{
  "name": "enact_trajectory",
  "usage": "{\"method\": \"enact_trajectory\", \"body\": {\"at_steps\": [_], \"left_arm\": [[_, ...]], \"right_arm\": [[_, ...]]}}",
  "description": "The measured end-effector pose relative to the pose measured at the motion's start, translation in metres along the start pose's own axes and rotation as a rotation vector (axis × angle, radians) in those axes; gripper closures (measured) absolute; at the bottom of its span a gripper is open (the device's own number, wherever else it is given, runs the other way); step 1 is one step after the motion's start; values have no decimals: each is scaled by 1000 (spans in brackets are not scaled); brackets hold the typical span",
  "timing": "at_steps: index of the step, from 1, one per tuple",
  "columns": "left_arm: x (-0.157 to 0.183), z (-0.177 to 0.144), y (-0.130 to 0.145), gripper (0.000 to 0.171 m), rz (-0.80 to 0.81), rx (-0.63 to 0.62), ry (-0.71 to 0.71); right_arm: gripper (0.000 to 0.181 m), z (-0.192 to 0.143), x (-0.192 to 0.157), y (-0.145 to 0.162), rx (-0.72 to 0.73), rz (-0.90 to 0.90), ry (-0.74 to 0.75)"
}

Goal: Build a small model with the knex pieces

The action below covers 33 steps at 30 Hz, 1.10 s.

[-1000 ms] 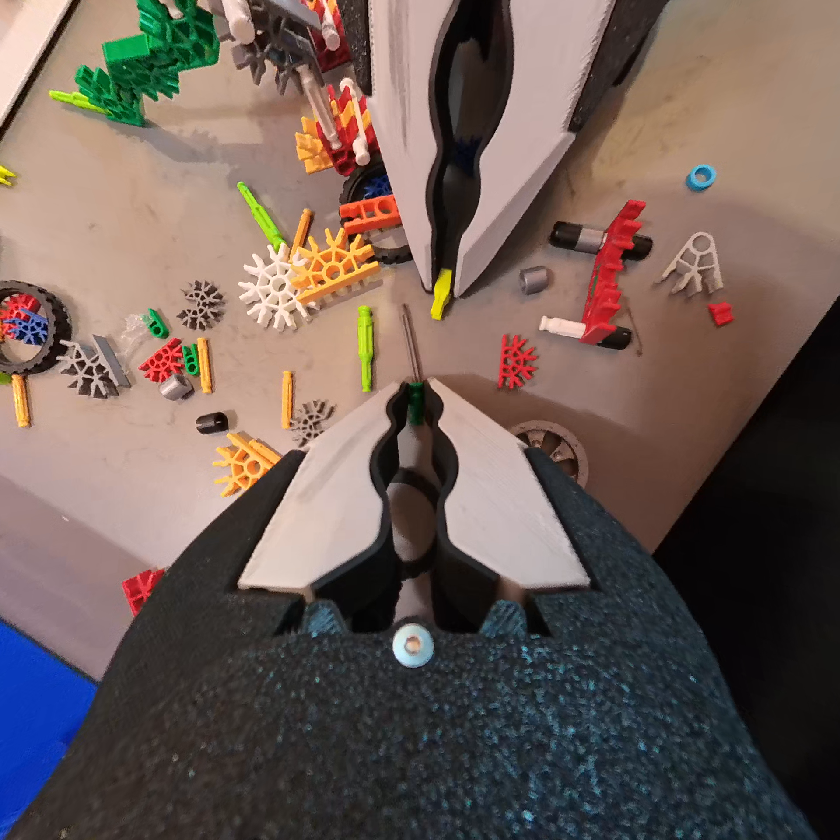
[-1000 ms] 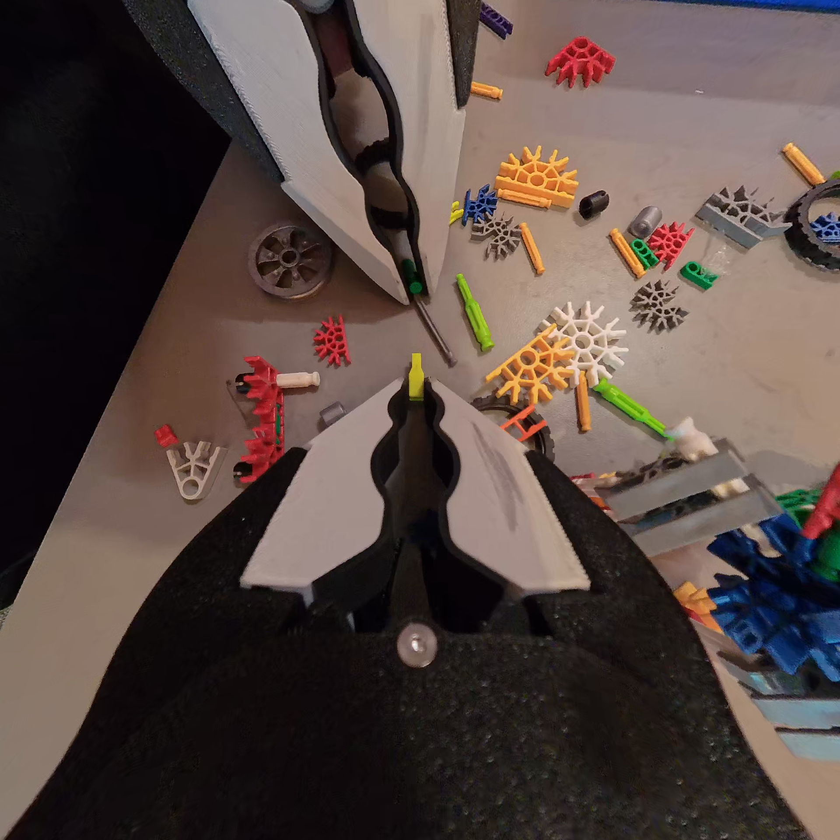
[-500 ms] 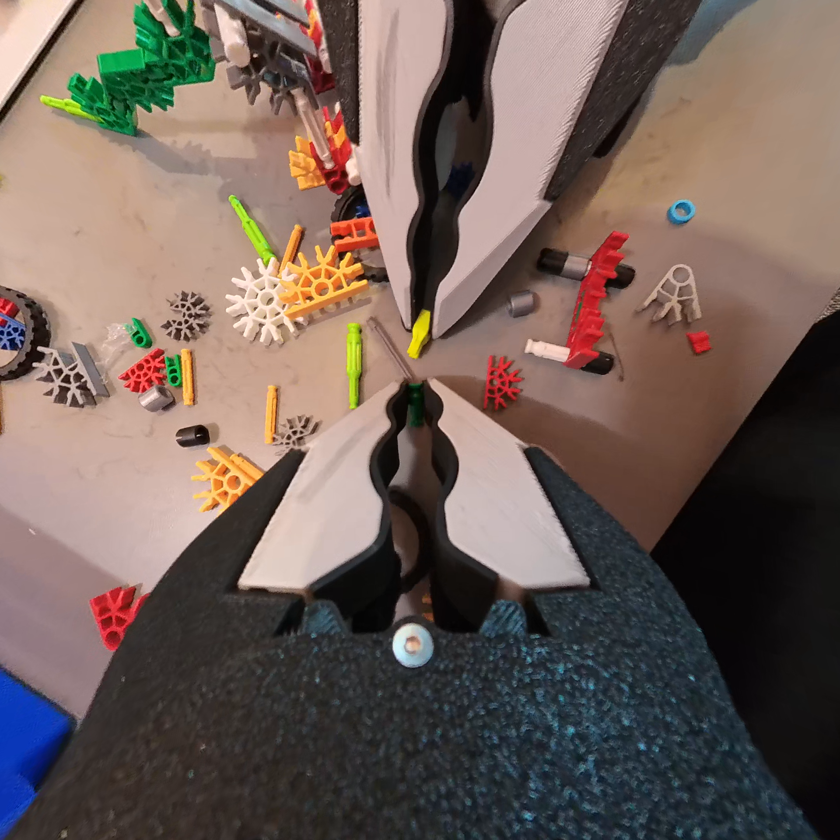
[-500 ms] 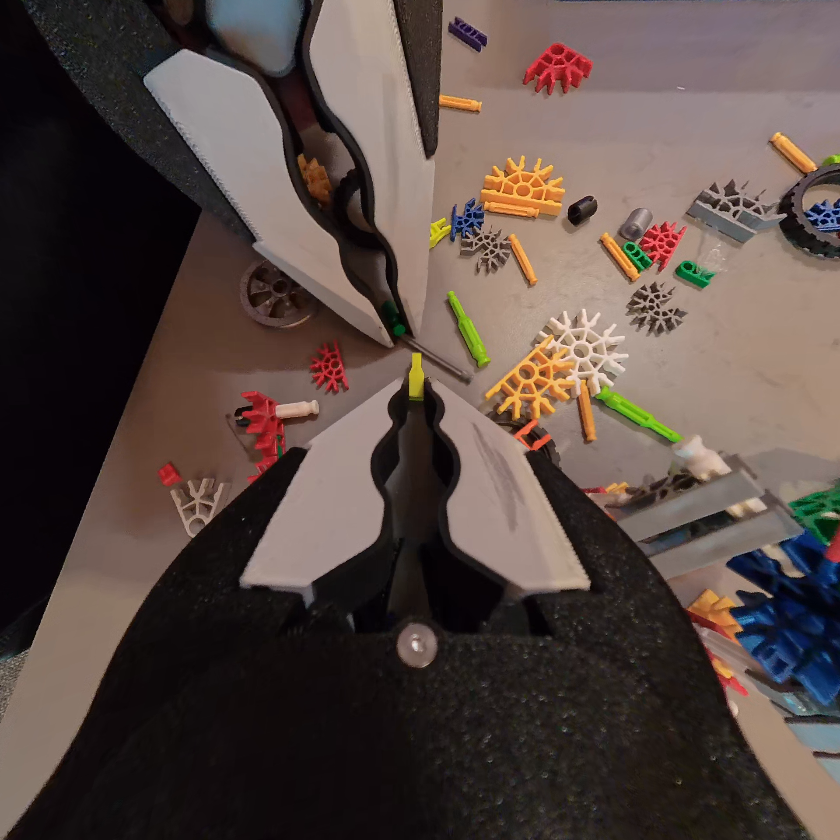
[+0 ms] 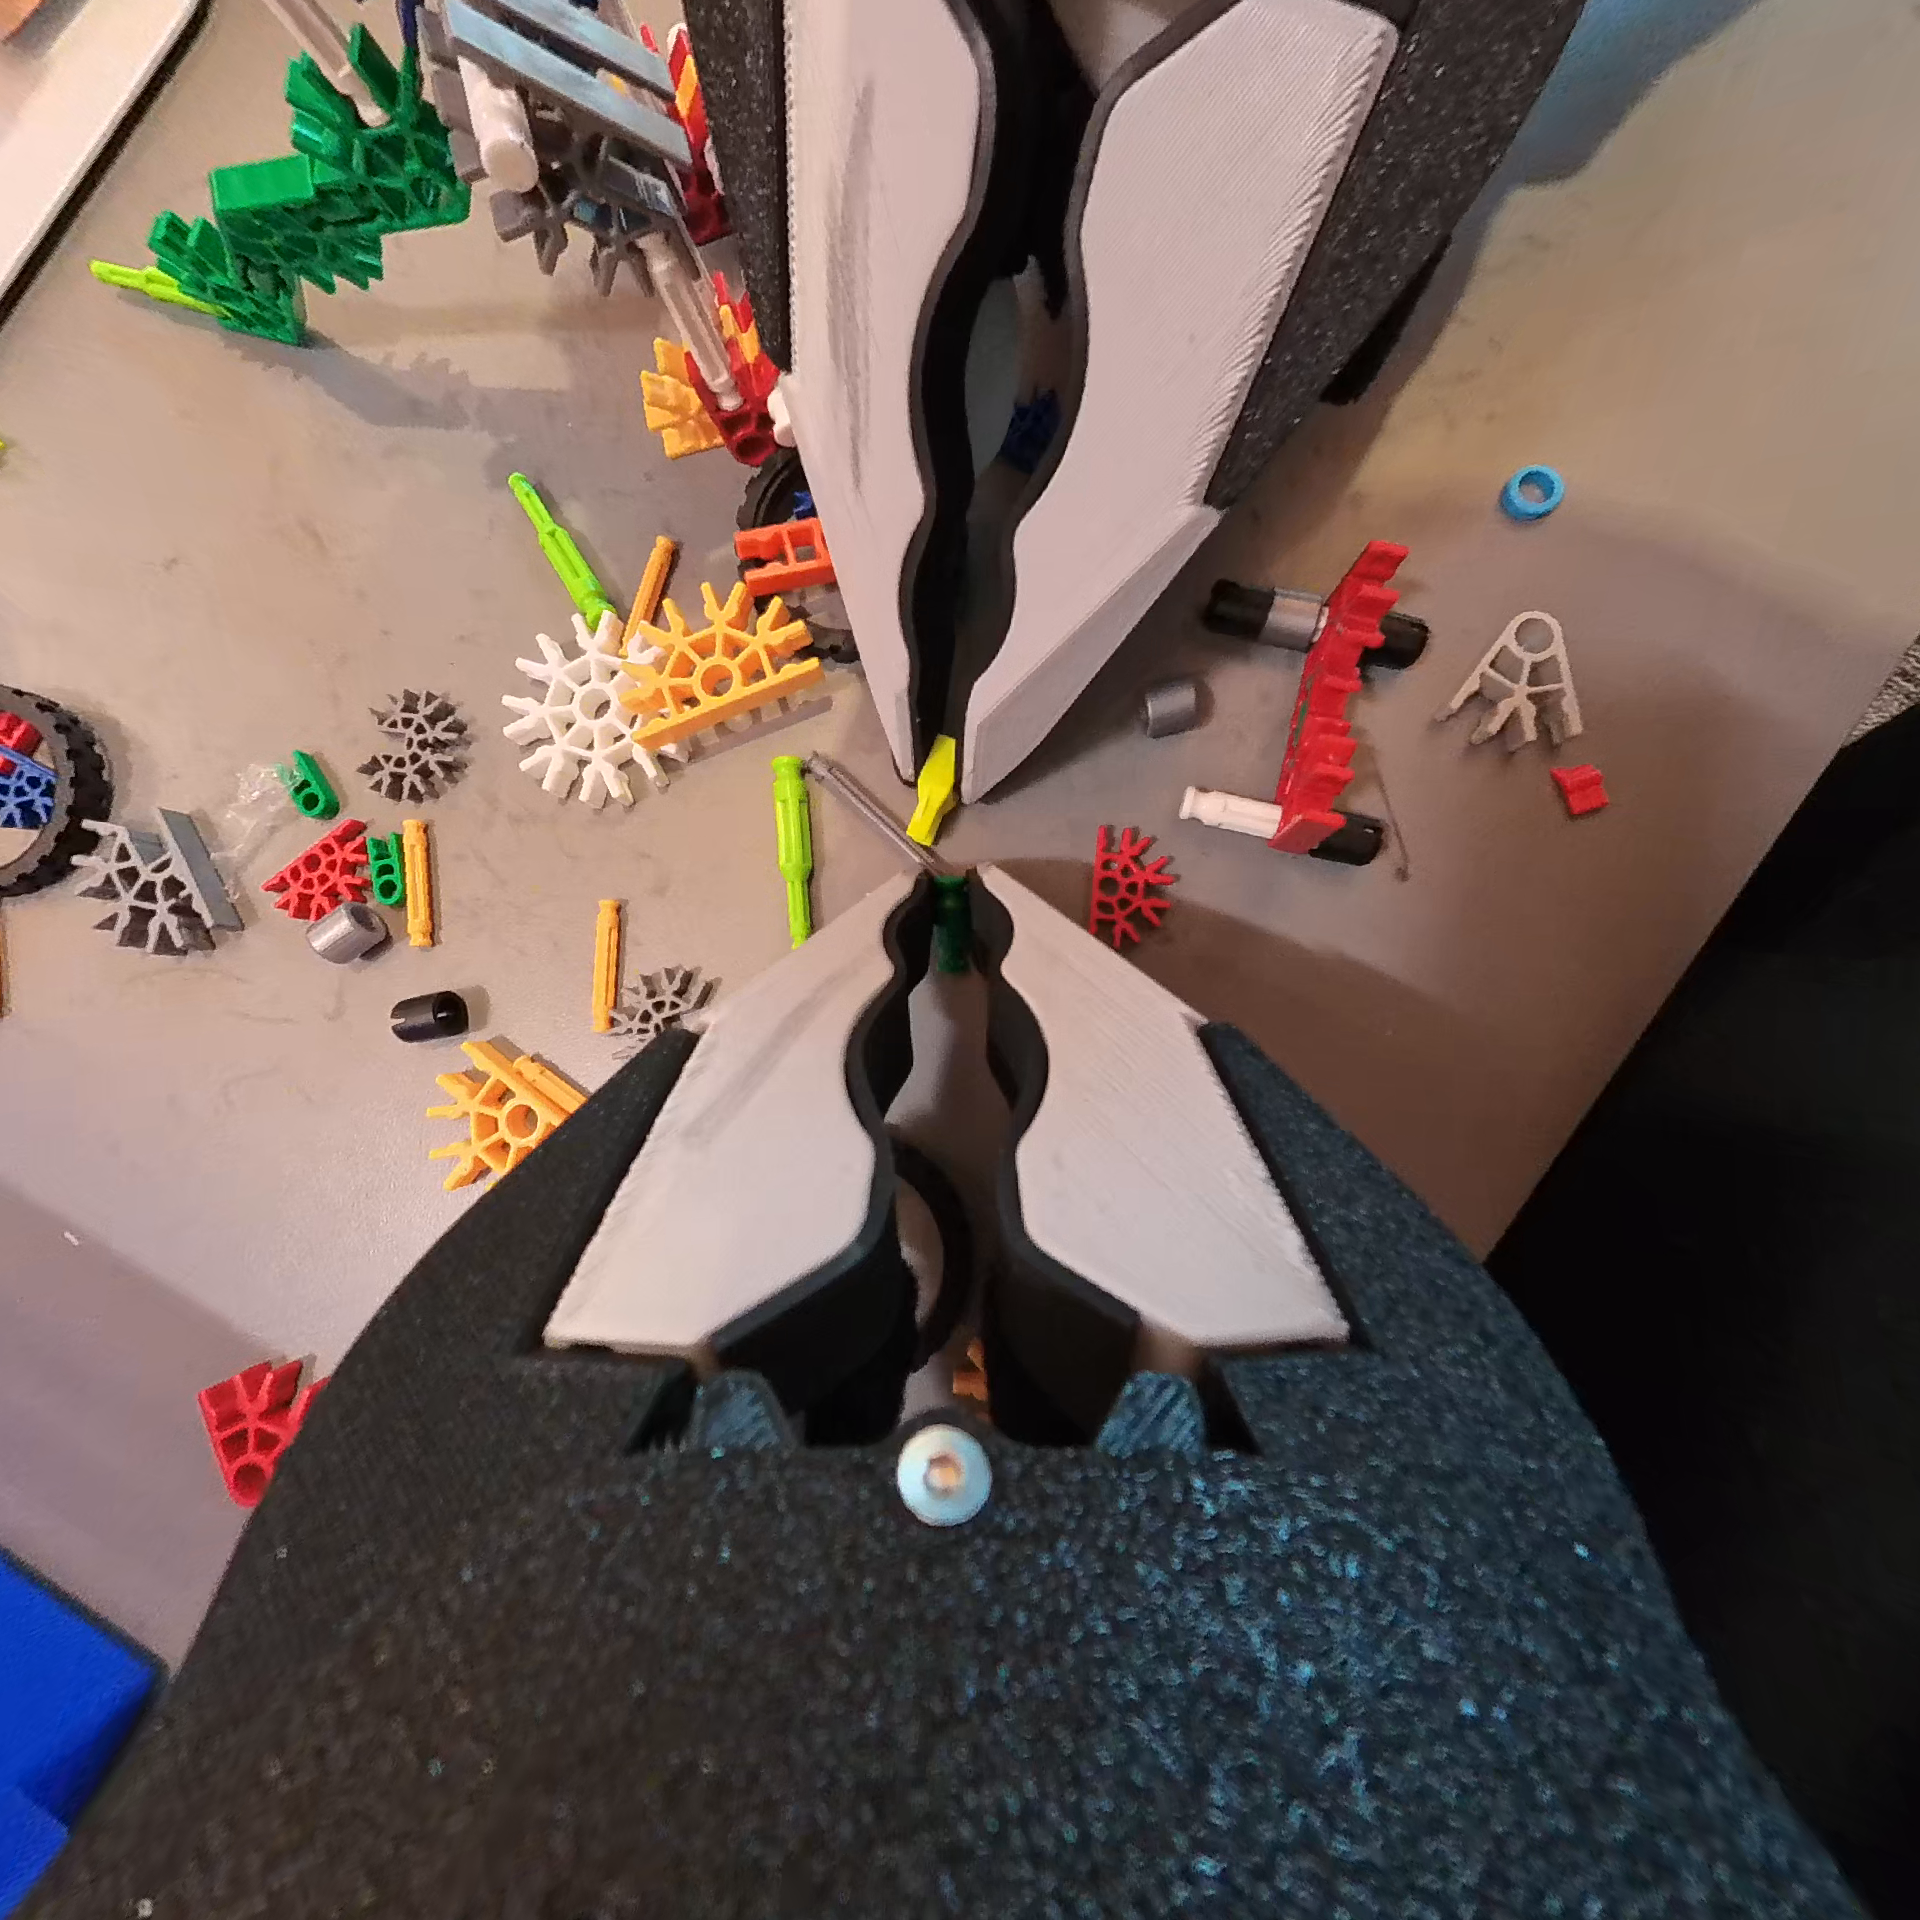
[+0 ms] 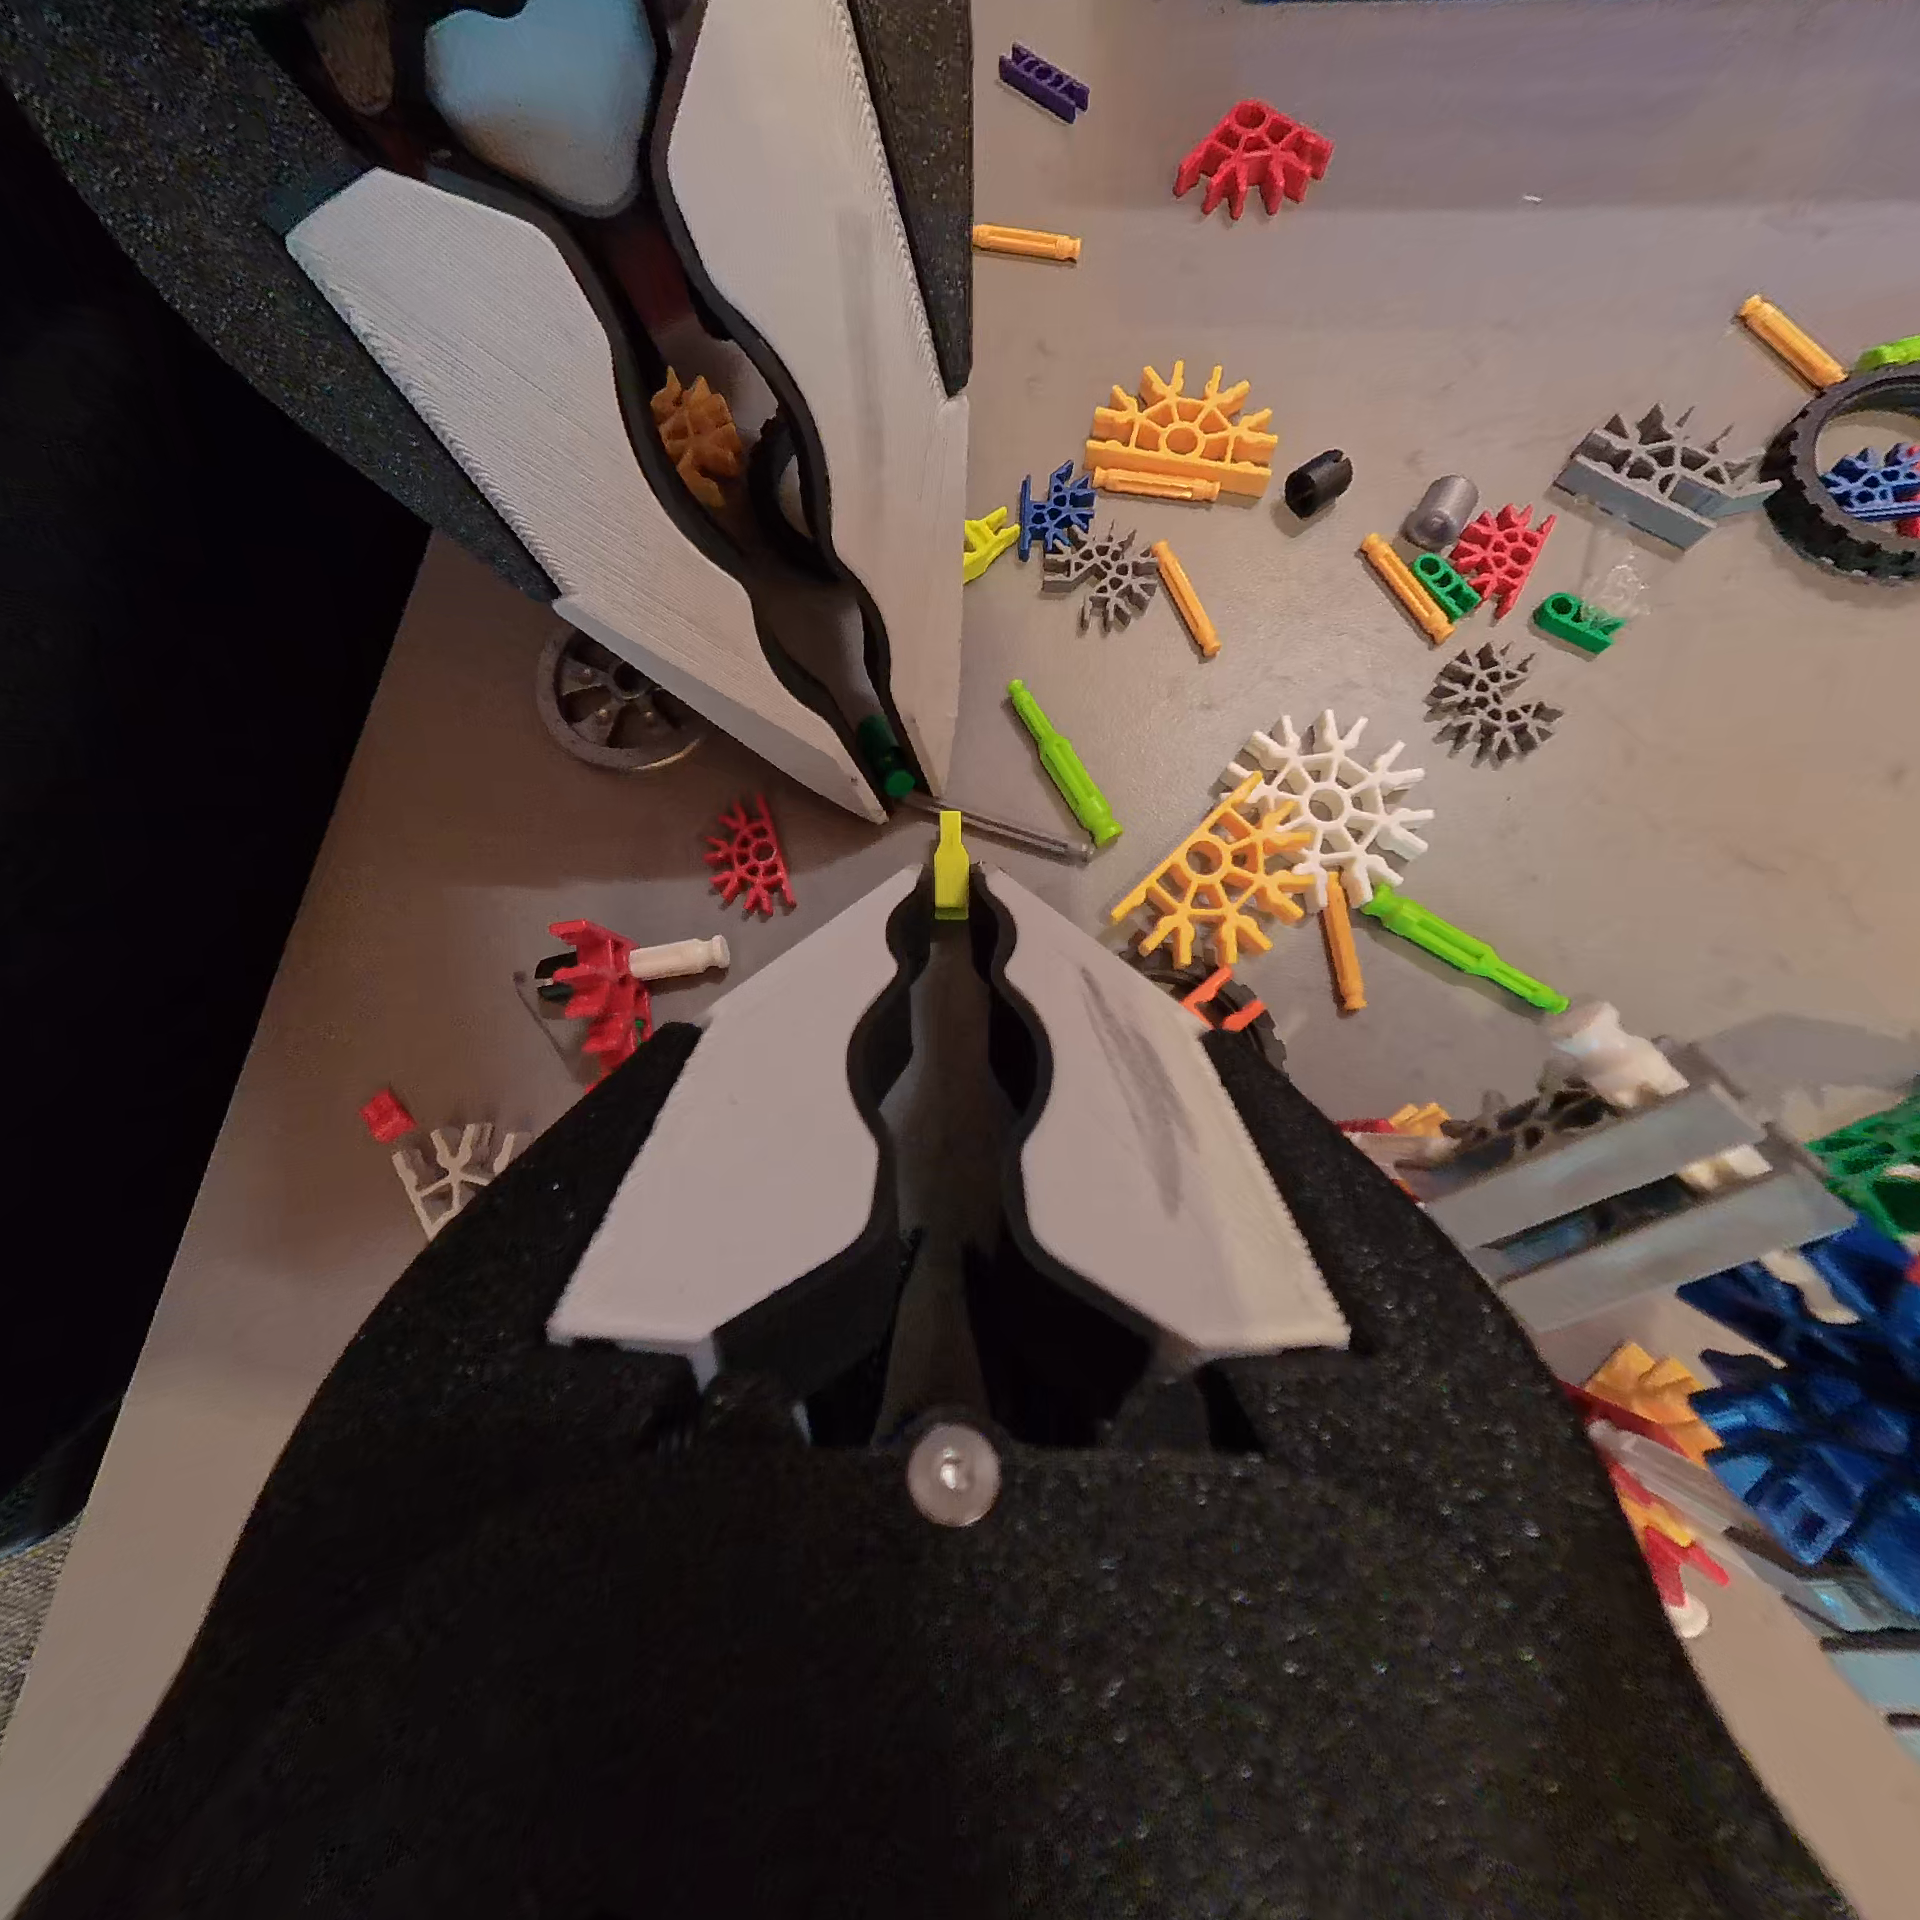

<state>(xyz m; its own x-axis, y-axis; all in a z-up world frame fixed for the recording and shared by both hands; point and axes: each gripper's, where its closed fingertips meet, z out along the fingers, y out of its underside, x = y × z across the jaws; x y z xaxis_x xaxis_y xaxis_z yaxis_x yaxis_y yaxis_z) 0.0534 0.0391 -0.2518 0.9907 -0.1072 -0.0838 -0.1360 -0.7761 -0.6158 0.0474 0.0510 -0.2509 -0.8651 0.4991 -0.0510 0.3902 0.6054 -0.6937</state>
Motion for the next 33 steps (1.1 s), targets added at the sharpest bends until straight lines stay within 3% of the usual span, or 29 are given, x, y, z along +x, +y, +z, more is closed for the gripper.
{"method": "enact_trajectory", "body": {"at_steps": [16,24,33], "left_arm": [[5,-2,-2,167,25,27,18],[-3,-9,4,146,39,3,-51],[-5,-3,2,145,2,1,-53]], "right_arm": [[176,1,1,-1,3,11,16],[175,1,1,-1,6,0,9],[175,0,0,0,3,-7,5]]}}
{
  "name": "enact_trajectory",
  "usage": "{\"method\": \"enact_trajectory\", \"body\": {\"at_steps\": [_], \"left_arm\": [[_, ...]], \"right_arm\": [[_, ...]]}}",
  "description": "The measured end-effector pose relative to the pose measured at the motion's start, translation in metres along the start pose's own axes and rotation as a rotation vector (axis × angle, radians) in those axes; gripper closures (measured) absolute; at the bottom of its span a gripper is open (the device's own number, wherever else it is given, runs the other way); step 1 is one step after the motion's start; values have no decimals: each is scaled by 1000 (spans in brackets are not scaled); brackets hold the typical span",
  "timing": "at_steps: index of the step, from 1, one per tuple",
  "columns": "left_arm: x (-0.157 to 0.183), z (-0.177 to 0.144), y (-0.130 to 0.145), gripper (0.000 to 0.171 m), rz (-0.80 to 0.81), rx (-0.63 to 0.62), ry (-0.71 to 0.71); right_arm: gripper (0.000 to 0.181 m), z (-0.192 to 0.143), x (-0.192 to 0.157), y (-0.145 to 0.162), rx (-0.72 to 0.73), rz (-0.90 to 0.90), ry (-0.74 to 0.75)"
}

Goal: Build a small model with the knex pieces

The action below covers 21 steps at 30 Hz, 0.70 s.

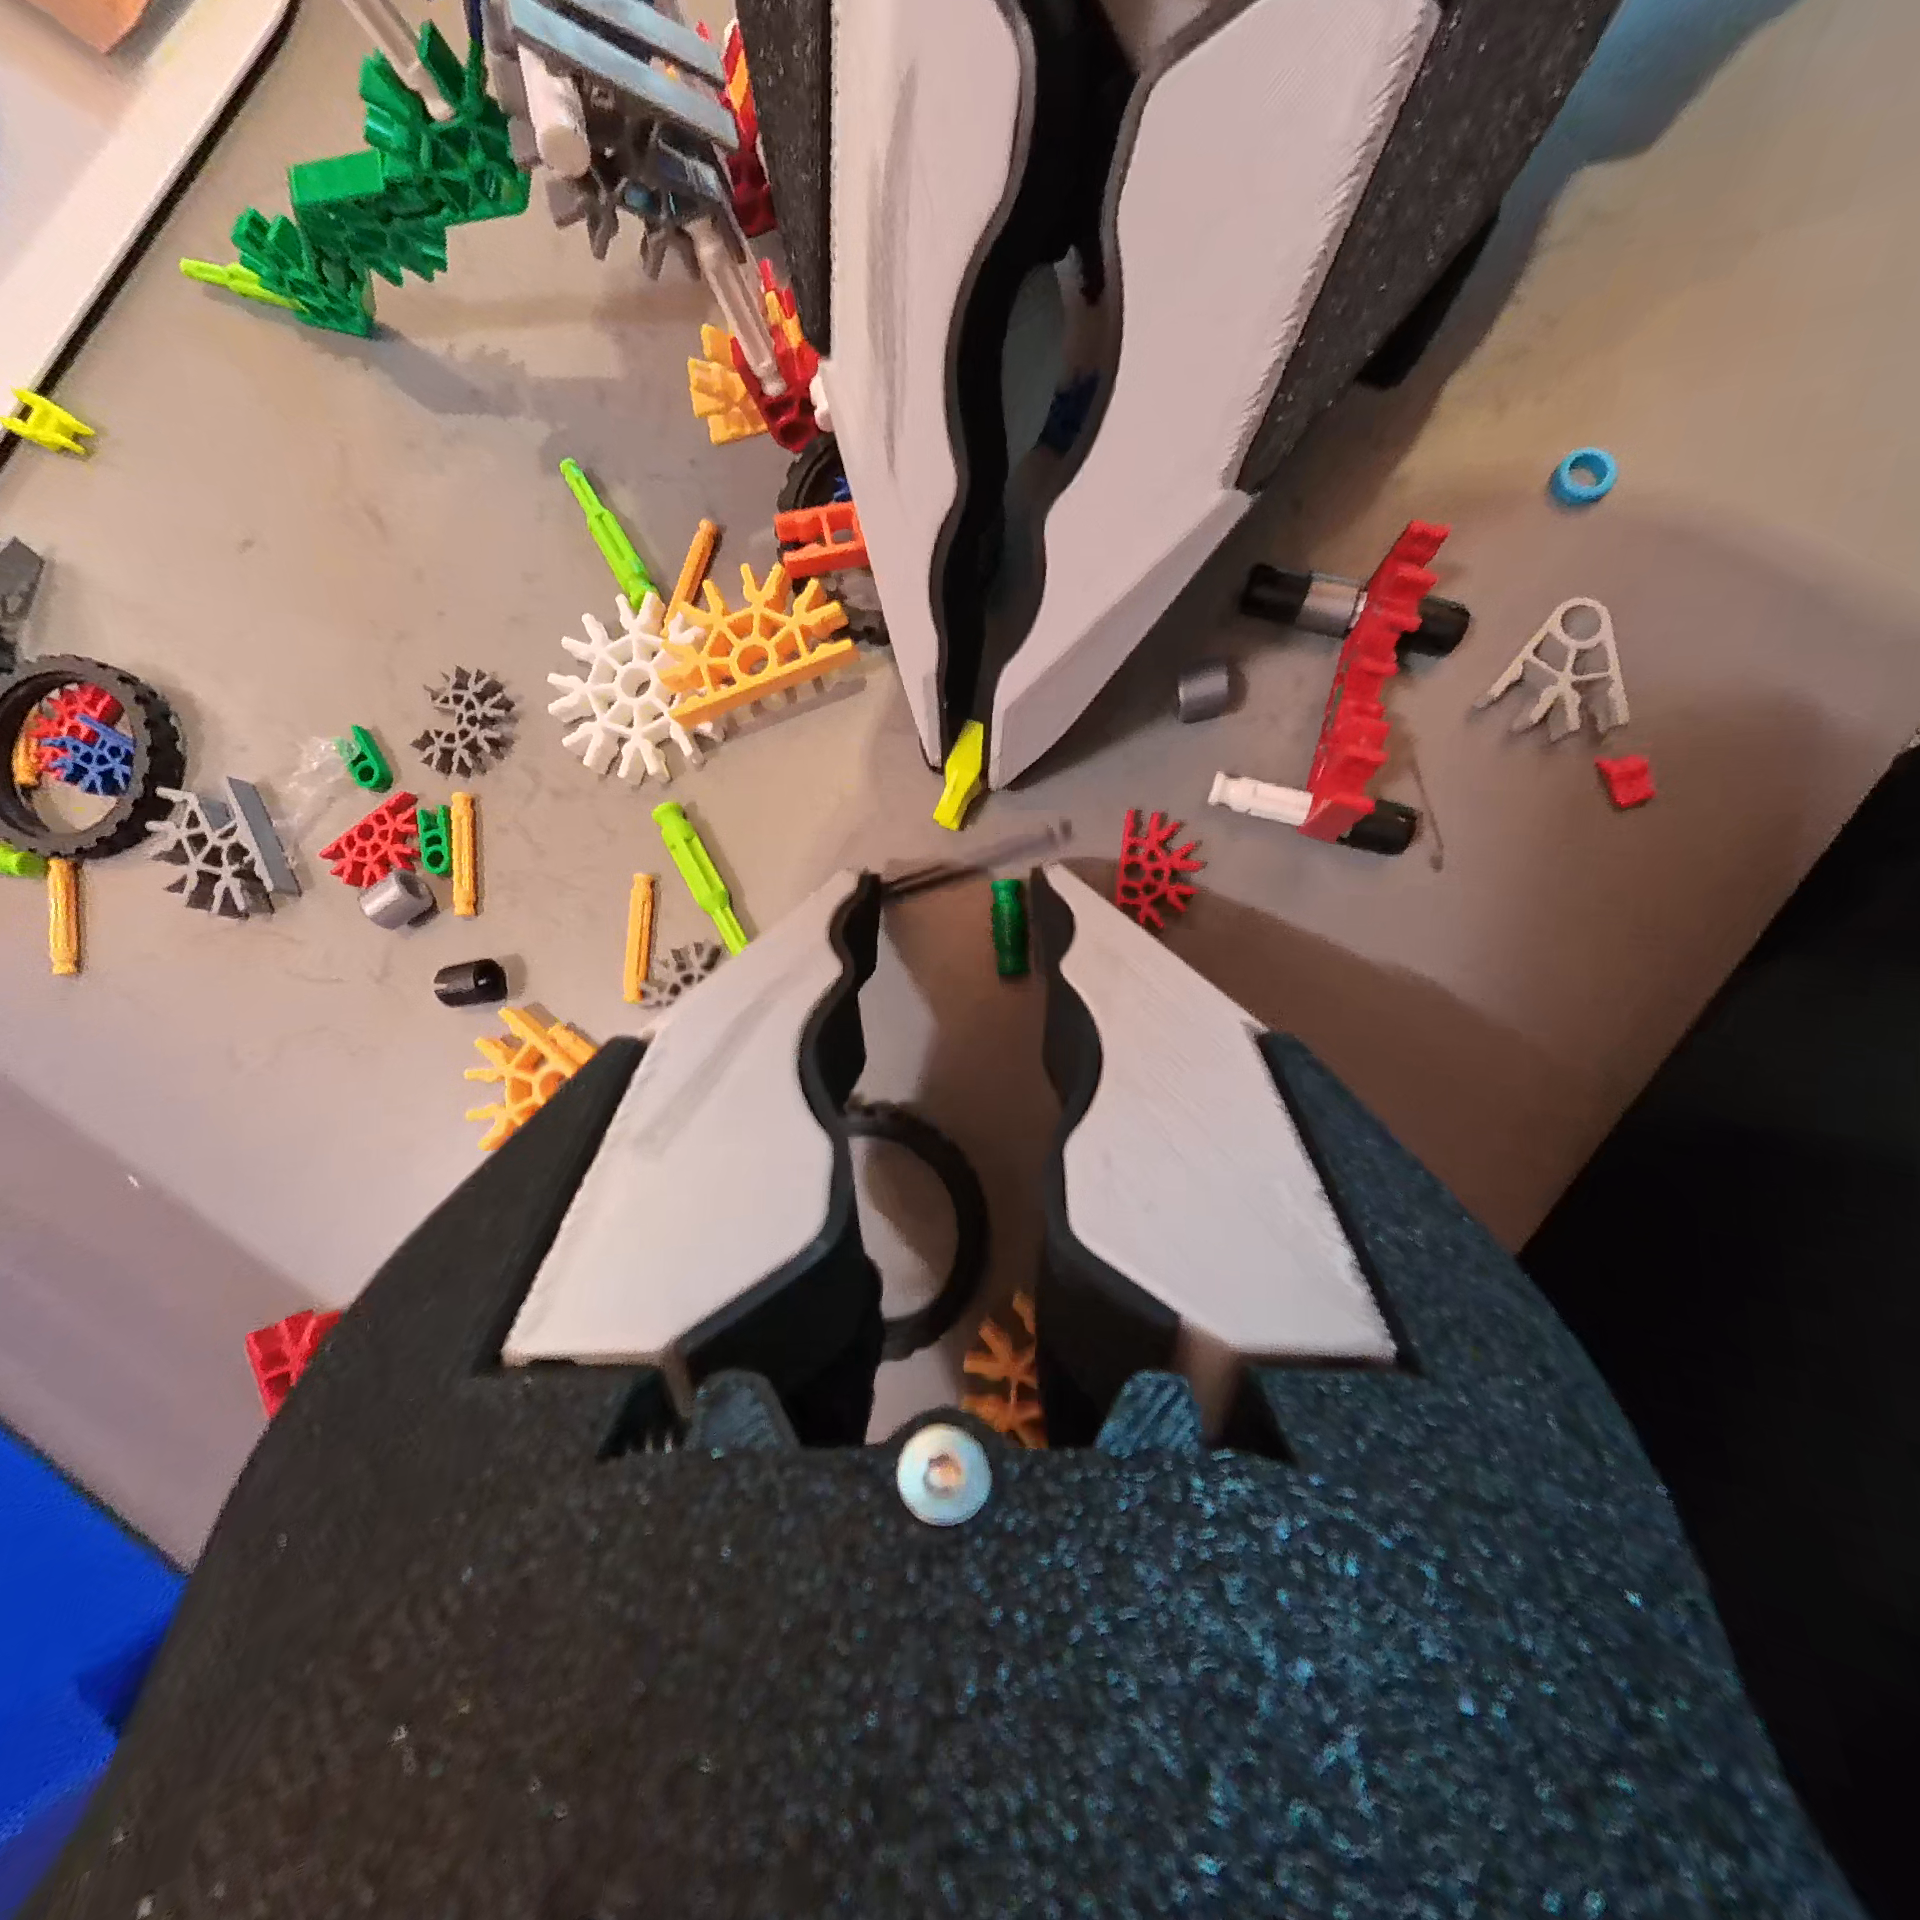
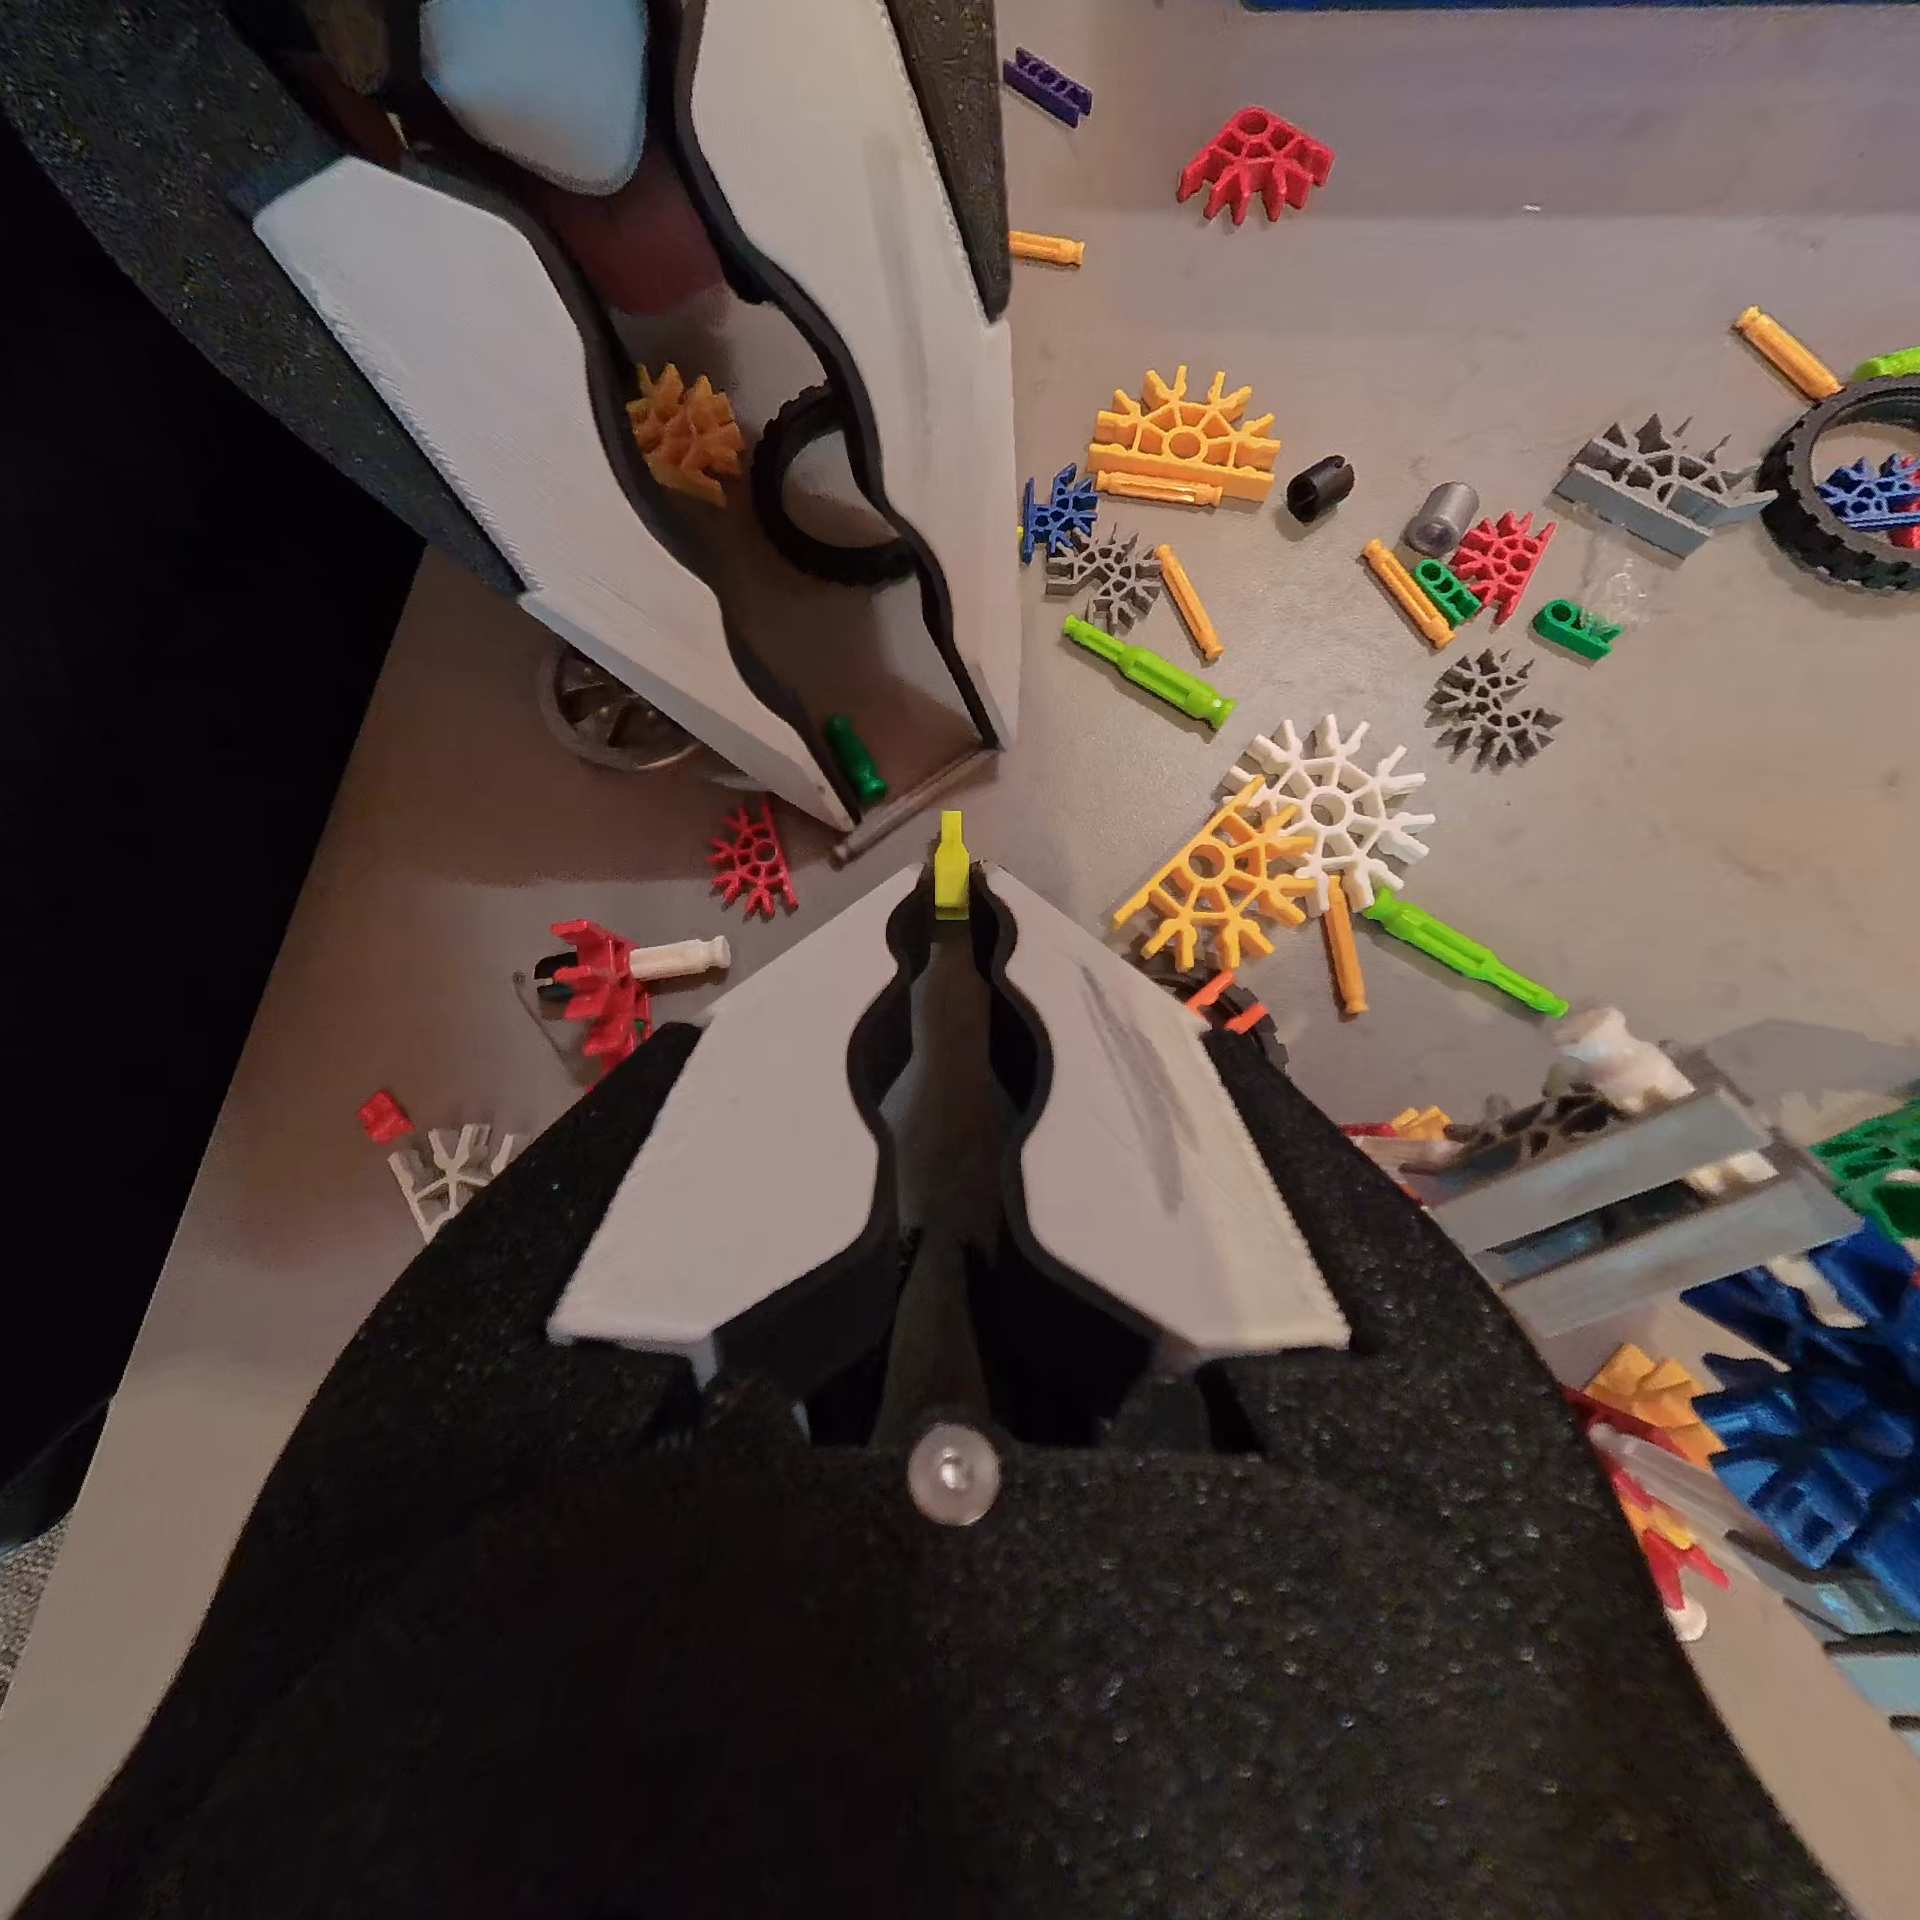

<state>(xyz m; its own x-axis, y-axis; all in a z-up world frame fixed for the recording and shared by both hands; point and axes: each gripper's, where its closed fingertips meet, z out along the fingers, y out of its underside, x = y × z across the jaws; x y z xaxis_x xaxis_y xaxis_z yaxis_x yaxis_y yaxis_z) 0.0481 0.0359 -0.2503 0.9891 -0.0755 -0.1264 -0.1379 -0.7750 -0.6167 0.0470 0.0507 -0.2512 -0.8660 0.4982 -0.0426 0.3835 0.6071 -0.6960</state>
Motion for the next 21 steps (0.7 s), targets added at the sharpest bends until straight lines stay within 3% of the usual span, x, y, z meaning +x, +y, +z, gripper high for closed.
{"method": "enact_trajectory", "body": {"at_steps": [21], "left_arm": [[6,8,-10,150,39,52,29]], "right_arm": [[175,0,-1,1,10,-37,-17]]}}
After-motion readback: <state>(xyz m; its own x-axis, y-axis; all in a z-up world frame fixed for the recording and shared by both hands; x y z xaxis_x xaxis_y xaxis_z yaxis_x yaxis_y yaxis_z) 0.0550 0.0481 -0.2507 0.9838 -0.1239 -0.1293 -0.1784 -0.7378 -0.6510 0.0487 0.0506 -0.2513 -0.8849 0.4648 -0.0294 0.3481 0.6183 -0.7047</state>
